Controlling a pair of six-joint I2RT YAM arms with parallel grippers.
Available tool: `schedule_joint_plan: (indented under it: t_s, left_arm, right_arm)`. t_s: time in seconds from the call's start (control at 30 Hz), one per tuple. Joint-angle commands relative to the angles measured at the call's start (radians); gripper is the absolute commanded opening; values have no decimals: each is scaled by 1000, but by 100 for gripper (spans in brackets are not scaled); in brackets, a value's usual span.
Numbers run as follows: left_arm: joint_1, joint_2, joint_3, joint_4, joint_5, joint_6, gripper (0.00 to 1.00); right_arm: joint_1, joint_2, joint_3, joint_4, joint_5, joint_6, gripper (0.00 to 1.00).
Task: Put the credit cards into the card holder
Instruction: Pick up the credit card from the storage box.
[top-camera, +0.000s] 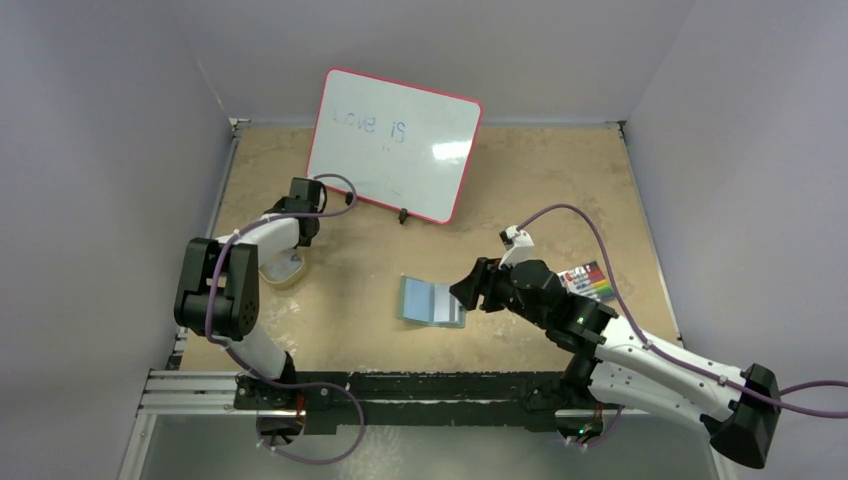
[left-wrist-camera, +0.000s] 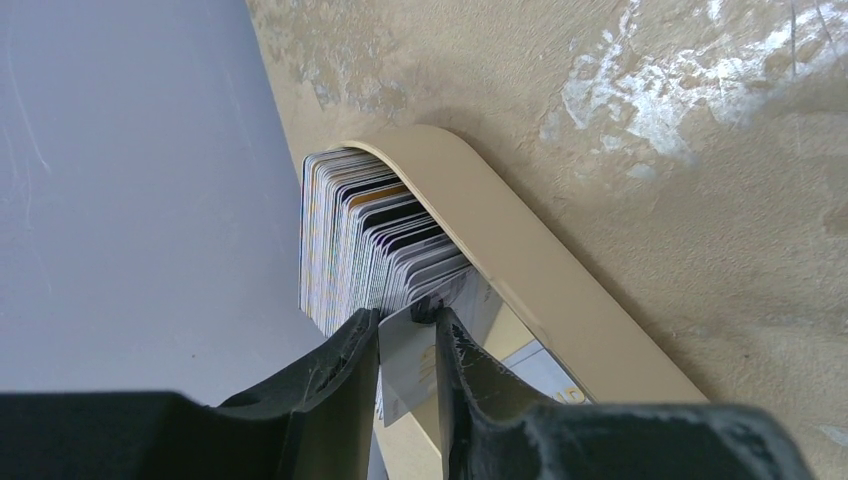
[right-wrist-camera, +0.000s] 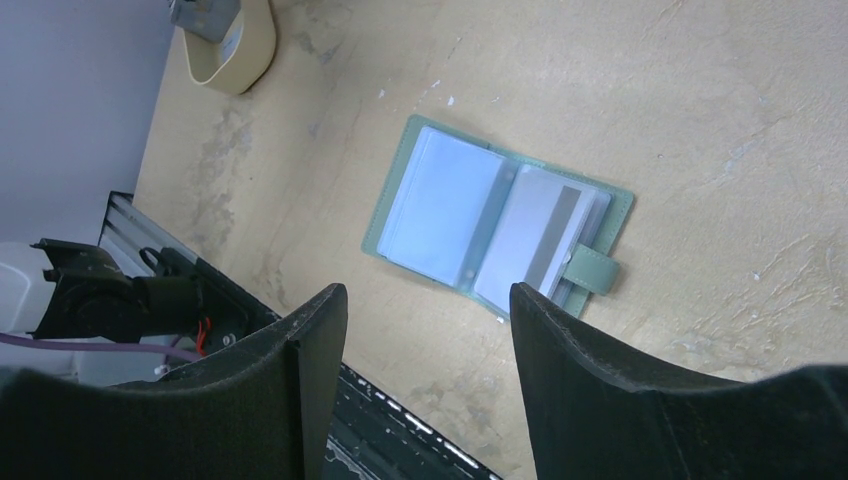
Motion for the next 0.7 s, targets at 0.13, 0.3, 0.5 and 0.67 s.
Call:
schedule_joint_plan:
  t_s: [0.13, 0.3, 0.5, 0.67]
  left_arm:
    - [7, -14, 85, -57, -15, 11, 23]
    - [7, 2, 112, -104, -11, 1, 7]
    - [7, 22, 193, -275, -1, -83, 6]
    - [2, 2, 245, -359, 67, -133, 0]
  right_arm:
    - [2, 2, 4, 31, -2, -6, 63]
    - [2, 14, 20, 32, -5, -17, 63]
    - [2, 15, 19, 42, -37, -18, 64]
    - [3, 15, 31, 46, -47, -15, 63]
